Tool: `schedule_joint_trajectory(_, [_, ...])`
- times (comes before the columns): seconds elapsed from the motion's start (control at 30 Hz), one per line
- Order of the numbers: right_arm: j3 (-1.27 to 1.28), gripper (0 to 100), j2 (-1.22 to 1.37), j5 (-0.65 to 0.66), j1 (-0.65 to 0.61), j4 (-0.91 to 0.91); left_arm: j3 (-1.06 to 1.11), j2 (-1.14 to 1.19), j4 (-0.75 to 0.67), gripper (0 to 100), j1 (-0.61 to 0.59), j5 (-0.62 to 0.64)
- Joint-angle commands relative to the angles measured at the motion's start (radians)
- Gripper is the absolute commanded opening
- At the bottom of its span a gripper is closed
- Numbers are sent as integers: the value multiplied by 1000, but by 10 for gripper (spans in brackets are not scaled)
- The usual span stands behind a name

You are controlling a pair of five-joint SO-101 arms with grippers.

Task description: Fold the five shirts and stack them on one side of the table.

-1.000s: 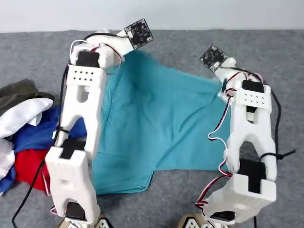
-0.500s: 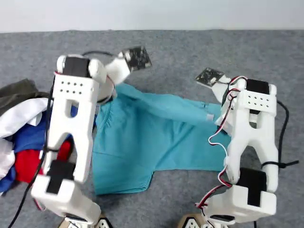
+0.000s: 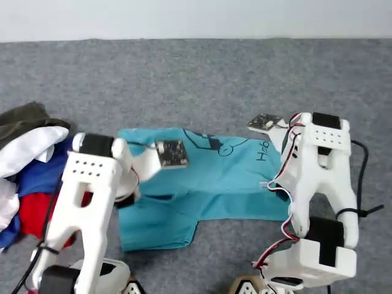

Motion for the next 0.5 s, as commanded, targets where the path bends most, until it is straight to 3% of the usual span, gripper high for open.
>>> schedule_joint_trajectory(0.0, [3, 9, -51, 8, 28, -61, 77, -60, 26, 15, -6, -40])
schedule_joint_trajectory(0.33, [3, 13, -58, 12, 30, -70, 200, -66, 11, 58, -15, -69])
schedule_joint_trajectory(0.47, [-12, 110, -61, 12, 30, -19, 189, -68, 11, 110, -12, -28])
